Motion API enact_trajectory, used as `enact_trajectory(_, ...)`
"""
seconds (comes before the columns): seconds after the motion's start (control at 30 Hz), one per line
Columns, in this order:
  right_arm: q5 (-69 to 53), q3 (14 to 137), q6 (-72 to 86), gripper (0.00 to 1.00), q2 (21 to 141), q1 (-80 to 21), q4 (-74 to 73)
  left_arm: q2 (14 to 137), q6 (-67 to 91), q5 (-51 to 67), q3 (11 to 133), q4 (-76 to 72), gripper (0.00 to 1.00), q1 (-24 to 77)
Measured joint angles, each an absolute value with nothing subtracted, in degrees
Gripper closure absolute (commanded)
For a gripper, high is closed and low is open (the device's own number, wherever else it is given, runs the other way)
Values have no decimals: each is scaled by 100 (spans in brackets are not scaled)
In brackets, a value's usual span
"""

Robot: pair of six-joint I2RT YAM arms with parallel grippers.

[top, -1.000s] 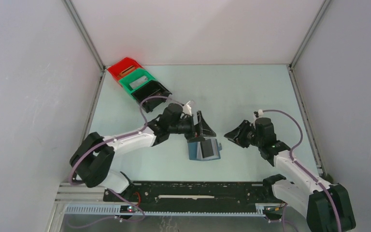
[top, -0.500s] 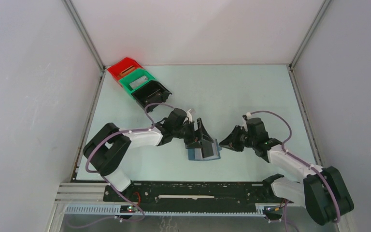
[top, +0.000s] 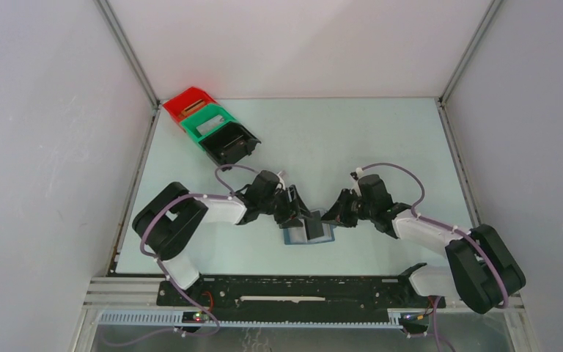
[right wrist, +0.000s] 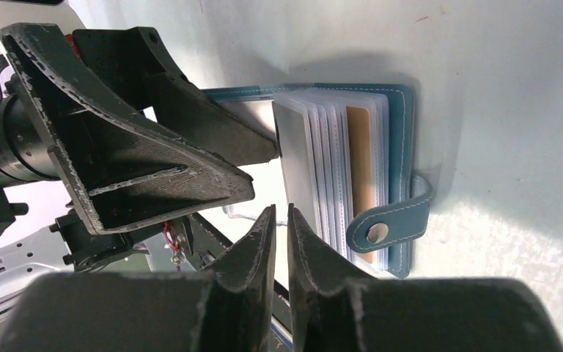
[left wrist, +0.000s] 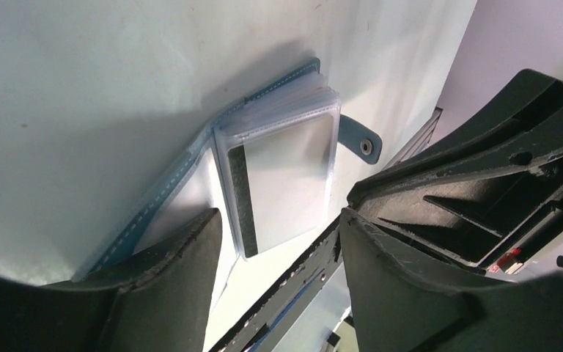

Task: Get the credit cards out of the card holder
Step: Remove the credit card from the card holder.

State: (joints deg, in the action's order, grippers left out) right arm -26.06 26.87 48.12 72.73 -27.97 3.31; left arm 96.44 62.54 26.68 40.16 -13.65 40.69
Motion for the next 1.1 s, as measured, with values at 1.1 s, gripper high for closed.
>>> enact_trajectory(1.1,-2453,2783,4831,85,8158,-2821,808,8829,5072,1800,3518,-1234,40,3822)
